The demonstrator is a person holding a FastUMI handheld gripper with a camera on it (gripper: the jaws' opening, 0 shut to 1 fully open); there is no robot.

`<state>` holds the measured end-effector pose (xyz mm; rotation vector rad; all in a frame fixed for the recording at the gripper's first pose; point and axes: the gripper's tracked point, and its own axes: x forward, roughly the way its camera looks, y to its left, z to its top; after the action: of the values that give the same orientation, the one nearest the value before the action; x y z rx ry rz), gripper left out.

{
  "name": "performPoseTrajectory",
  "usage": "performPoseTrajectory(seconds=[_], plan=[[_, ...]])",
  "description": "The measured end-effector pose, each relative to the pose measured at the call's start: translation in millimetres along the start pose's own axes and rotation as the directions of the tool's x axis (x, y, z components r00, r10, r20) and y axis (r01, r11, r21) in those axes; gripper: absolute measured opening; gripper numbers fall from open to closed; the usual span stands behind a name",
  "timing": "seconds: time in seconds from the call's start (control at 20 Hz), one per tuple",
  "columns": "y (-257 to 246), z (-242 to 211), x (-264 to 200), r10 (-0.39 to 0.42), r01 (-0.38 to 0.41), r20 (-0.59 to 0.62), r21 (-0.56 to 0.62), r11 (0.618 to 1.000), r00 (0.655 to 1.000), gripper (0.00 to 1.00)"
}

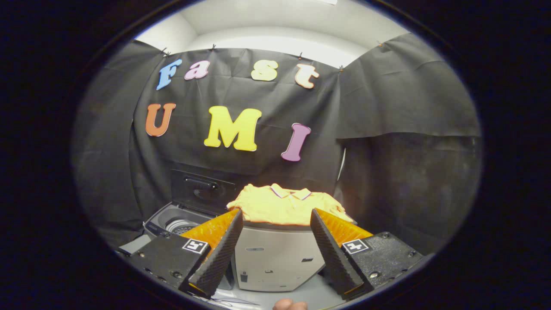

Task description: Put the clothes into the washing machine and then close the washing machine lid.

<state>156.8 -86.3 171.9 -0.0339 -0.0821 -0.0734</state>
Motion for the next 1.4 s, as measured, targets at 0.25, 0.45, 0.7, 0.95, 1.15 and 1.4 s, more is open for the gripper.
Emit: performPoseTrajectory(seconds=[0.25,0.45,0.7,0.95,1.15,1.4], plan=[[-13,6,78,0.012,-0.012,-0.083,-0.003,1.000,0.996,0.98],[-24,-3,139,0.022,-0.026,-0.201,-0.016,1.000,0.979,0.98],[-40,-25,201,0.037,-0.029,-0.352,0.028,0.999,0.935,0.98],[-55,-37,245,0.077,-0.009,-0.453,0.151,0.989,0.888,0.98],[-62,-49,267,0.074,-0.013,-0.517,0.121,0.993,0.853,0.98],[-66,-62,278,0.046,-0.041,-0.585,0.023,0.999,0.810,0.98]])
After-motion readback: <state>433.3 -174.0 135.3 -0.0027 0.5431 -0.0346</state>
